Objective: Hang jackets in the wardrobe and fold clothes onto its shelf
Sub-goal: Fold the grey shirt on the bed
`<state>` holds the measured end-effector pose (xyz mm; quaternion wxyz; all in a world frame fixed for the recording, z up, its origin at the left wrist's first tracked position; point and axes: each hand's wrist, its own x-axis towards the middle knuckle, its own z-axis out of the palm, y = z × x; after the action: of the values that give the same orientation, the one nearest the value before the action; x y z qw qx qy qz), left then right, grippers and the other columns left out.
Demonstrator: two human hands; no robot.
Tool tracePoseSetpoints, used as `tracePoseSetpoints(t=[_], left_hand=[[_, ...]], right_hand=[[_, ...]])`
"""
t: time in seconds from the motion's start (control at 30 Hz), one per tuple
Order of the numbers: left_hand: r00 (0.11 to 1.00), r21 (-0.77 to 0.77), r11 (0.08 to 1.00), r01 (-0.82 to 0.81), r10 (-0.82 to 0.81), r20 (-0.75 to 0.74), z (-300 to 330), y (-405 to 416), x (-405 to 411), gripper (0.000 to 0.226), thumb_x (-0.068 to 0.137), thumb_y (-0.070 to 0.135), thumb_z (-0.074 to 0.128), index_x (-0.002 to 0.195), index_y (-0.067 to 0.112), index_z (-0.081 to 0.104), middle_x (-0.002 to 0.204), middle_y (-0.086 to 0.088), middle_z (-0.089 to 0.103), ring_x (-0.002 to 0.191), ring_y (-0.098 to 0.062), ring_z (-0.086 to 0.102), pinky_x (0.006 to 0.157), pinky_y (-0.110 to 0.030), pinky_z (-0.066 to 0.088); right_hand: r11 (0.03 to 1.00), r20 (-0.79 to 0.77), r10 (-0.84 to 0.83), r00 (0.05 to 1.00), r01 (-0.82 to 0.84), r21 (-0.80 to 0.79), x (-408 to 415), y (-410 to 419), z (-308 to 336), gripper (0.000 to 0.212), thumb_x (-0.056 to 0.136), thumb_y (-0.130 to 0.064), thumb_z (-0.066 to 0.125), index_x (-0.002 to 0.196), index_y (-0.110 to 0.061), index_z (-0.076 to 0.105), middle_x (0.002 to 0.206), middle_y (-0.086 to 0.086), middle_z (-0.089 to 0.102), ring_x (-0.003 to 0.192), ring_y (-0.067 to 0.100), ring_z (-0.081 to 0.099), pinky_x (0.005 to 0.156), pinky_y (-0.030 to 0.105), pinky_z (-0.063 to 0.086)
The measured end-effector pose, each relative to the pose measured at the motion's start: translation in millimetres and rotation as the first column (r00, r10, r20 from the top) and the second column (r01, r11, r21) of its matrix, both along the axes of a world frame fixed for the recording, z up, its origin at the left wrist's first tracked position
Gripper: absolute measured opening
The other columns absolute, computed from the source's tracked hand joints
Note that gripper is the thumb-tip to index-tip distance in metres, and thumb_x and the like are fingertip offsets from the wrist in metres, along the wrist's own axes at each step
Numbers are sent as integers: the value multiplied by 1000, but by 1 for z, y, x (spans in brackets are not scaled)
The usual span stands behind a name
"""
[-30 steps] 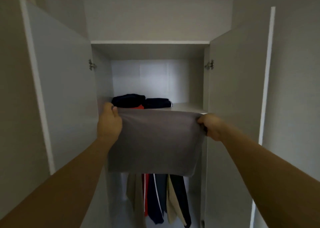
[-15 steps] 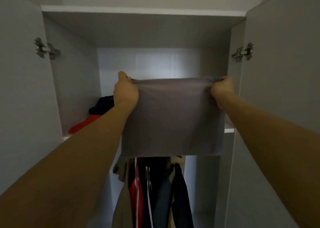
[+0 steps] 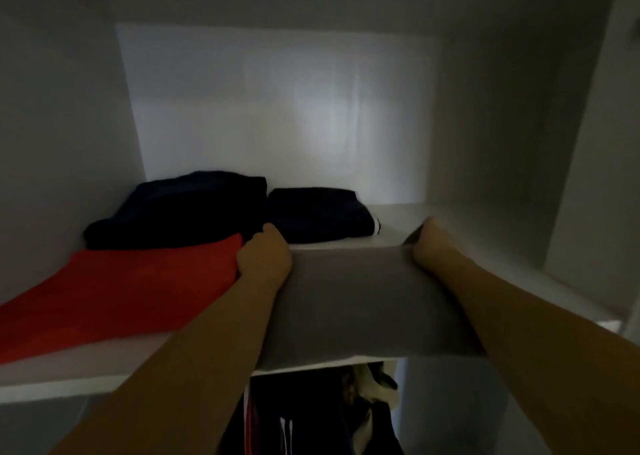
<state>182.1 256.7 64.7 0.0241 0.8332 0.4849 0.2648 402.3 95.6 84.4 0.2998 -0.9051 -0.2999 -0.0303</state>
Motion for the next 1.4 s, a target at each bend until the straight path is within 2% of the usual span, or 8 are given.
tracePoseSetpoints(t=[0.13,0.47,0.57,0.63,0.73,0.8,1.17,1.4], left_hand=[[996,53,999,-8,13,-93,-4,13,11,25,98,11,37,120,-1,45,116,-19,60,101,-33,62,70,-35,43],[955,242,969,-43,111,-276,4,20,22,21,102,14,33,114,4,47,117,-16,58,102,-28,59,68,-32,40],[943,349,936,-39,150,-298,11,19,19,23,96,15,39,115,6,47,122,-17,49,111,-32,48,87,-38,39],[980,324,942,90,-26,-197,16,11,24,26,93,18,44,116,7,49,123,-18,48,110,-33,46,88,-41,37],[907,-117,904,410,-418,-46,16,-8,35,46,99,47,31,129,18,50,135,-14,46,119,-32,44,102,-46,36],[840,-338,845,414,-498,-217,4,-14,37,68,94,68,18,149,30,29,155,-5,28,140,-29,28,116,-52,16],[824,-296,897,329,-426,-373,-6,-8,44,81,86,78,12,154,35,5,163,3,7,148,-26,10,116,-58,0],[812,-312,900,306,-418,-408,14,-27,36,75,95,68,14,155,24,9,163,-4,8,148,-28,9,118,-55,0]], right_hand=[[997,39,-8,999,11,-80,20,18,-8,29,89,-19,55,114,-17,40,113,15,58,102,32,57,84,42,46],[984,146,-52,988,75,-161,32,44,-10,47,91,-15,52,133,-11,33,125,20,53,112,35,54,92,45,44],[965,463,-53,885,164,-204,27,47,-10,57,88,-18,56,138,-15,29,133,19,40,120,36,42,98,45,38],[957,603,27,797,154,-246,23,48,-9,49,87,-15,54,132,-13,36,130,18,42,118,35,42,94,41,38],[944,483,112,868,60,-326,22,49,-8,31,91,-12,48,122,-9,44,119,16,53,107,32,52,76,35,37],[947,412,96,906,45,-319,24,48,-9,29,93,-13,44,121,-7,46,119,16,54,107,31,53,77,34,37],[933,340,130,932,1,-360,34,49,-12,30,96,-19,40,121,-4,49,122,18,51,109,32,51,86,36,40],[929,100,270,958,-233,-287,-16,-8,6,50,99,-38,44,141,-11,39,143,14,39,125,32,45,106,41,38]])
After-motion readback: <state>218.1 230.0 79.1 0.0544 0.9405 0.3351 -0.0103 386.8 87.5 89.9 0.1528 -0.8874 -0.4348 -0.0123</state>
